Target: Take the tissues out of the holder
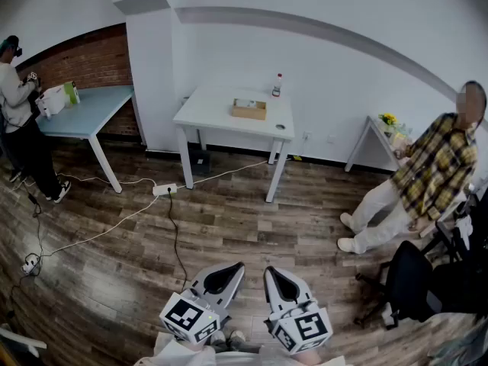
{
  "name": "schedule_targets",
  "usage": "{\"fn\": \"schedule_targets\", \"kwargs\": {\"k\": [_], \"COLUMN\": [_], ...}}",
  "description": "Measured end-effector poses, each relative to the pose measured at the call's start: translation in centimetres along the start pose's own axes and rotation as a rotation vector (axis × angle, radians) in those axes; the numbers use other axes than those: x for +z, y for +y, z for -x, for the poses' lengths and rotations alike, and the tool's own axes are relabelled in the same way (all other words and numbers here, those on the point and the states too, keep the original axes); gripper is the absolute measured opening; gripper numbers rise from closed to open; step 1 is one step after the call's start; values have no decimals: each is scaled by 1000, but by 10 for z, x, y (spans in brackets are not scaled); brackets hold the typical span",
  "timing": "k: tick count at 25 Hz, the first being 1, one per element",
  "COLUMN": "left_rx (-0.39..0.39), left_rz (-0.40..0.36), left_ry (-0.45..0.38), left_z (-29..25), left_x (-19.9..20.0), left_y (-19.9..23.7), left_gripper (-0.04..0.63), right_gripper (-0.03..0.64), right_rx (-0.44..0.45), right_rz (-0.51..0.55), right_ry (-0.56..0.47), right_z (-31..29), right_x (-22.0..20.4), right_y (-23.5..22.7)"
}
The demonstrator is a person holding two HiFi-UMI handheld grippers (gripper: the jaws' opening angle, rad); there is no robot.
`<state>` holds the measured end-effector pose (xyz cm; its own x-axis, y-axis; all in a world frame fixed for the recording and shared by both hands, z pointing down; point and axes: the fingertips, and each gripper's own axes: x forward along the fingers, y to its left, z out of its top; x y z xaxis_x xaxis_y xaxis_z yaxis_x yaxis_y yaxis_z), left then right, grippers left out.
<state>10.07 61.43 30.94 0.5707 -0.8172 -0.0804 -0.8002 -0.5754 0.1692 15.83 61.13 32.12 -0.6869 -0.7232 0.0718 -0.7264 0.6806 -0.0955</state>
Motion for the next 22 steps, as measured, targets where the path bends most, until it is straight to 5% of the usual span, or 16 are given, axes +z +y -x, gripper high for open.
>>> {"fn": "schedule_targets", "kwargs": {"k": [22], "left_rx": [14], "left_rz": [67], "left_ry": [66], "left_z": [-6], "left_x": [-23], "left_y": [13], "left_gripper": [15], "right_gripper": [9], "right_rx": [78], "right_rz": [-59], "right_ry": [9], "right_z": [-12], "right_x": [-7], "right_y": [0]}}
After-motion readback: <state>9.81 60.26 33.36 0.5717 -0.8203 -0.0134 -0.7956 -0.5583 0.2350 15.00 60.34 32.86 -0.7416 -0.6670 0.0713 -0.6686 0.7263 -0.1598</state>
